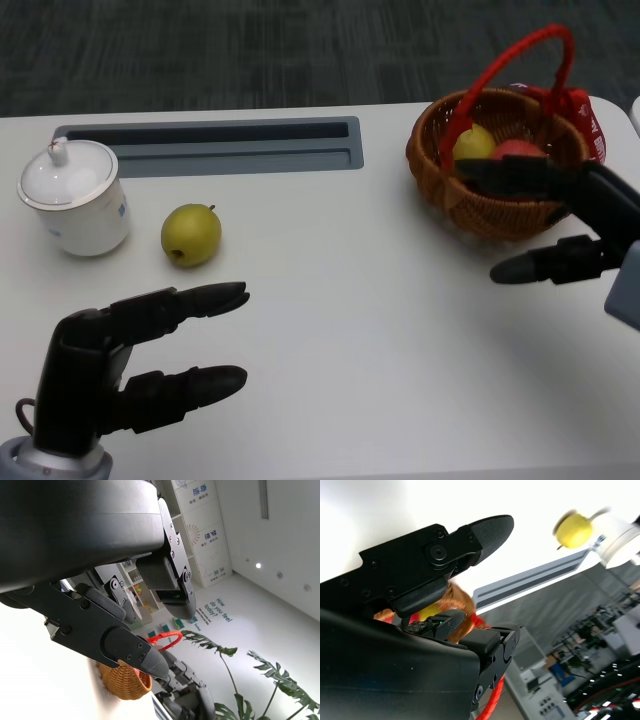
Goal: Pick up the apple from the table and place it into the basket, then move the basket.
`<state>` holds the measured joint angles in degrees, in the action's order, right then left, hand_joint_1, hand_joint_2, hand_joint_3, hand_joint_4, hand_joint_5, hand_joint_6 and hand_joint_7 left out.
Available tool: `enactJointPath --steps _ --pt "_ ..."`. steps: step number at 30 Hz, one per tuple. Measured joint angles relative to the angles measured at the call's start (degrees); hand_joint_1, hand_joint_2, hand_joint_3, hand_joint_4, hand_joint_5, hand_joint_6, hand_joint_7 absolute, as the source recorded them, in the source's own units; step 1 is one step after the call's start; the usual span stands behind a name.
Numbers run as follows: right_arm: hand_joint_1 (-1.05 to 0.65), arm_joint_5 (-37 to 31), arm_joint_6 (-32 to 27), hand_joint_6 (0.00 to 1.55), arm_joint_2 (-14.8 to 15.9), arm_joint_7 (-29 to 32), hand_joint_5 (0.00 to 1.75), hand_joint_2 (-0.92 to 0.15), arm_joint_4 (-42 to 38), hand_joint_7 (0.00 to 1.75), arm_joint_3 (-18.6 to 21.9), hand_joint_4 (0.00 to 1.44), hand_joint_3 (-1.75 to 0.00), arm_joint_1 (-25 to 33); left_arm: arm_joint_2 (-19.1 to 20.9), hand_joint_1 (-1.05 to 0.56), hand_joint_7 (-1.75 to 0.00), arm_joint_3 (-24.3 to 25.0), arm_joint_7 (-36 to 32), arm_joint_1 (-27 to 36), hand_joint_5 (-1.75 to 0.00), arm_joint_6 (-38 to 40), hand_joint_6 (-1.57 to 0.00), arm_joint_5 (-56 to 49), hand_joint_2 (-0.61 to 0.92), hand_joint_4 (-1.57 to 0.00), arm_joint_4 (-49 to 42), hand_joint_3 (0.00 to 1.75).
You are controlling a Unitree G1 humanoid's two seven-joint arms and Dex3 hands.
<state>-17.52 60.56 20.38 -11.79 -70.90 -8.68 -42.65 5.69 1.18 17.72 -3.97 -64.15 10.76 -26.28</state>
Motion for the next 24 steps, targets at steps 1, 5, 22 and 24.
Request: enactJointPath --steps 1,5,22,24 --pt "-0.67 0.65 1.66 0.5 -0.56 -0.34 0.0 -0.85 0.48 0.0 0.15 0.54 -0.01 1.34 0.06 -0.51 0.0 0.03 0.13 -0.07 0.0 0.01 -0.92 0.0 0.75 -1.01 0.0 0.0" --pt "-0.65 4.02 6.97 0.48 -3.14 -3.54 0.0 -0.86 1.92 0.0 0.43 0.54 -0.01 5.97 0.35 -0.51 0.0 0.12 0.47 -0.34 0.0 0.02 -0.91 0.0 0.75 -1.0 0.0 0.0" --pt "-0.52 12.86 12.22 0.6 -12.53 -11.88 0.02 -0.84 5.43 0.02 1.1 0.65 0.0 13.19 3.03 -0.48 0.0 0.53 1.93 -0.39 0.0 0.22 -0.9 1.61 0.73 -0.98 0.37 0.0" --pt "-0.53 13.23 12.56 0.6 -13.19 -12.26 0.01 -0.84 5.38 0.01 1.1 0.66 0.0 13.28 3.23 -0.48 0.0 0.59 2.05 -0.39 0.0 0.21 -0.9 1.6 0.72 -0.98 0.37 0.0"
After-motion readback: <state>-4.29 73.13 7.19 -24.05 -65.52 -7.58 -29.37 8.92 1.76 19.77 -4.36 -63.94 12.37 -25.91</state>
